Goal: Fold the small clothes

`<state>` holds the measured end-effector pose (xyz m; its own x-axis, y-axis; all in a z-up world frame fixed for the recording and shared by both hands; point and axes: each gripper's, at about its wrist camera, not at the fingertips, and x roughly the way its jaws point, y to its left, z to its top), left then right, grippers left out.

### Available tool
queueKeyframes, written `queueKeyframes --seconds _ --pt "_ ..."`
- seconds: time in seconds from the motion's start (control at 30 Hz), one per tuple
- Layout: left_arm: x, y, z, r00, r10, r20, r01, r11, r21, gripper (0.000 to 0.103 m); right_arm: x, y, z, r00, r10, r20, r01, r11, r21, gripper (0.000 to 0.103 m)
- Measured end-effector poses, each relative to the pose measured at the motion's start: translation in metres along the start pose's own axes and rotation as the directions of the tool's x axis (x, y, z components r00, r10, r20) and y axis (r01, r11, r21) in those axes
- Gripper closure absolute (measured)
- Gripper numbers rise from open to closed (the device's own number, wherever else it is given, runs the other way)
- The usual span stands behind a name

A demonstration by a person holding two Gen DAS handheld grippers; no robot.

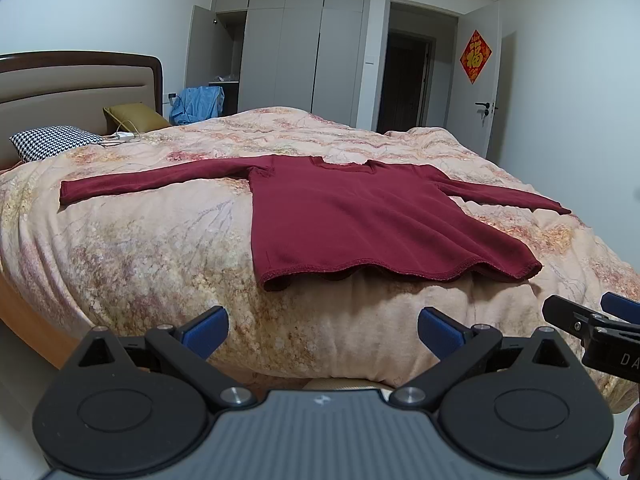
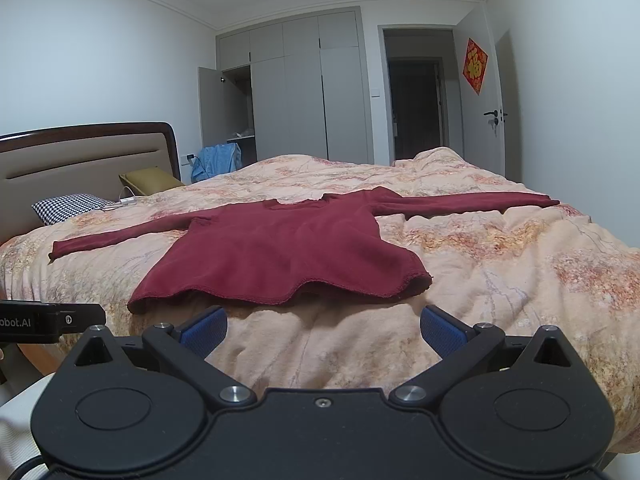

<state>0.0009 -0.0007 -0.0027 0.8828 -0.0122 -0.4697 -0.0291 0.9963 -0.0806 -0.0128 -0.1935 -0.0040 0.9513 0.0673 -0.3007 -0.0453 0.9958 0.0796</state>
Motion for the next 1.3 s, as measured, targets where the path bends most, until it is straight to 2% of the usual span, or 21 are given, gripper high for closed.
queueKeyframes --seconds 1.3 --pt "0.0003 -0.0013 -0.0013 1.0 -0.002 -0.005 0.002 1.0 -0.005 0.0 0.0008 0.0002 -0.0001 1.0 0.001 -0.011 -0.001 1.0 0.008 0.0"
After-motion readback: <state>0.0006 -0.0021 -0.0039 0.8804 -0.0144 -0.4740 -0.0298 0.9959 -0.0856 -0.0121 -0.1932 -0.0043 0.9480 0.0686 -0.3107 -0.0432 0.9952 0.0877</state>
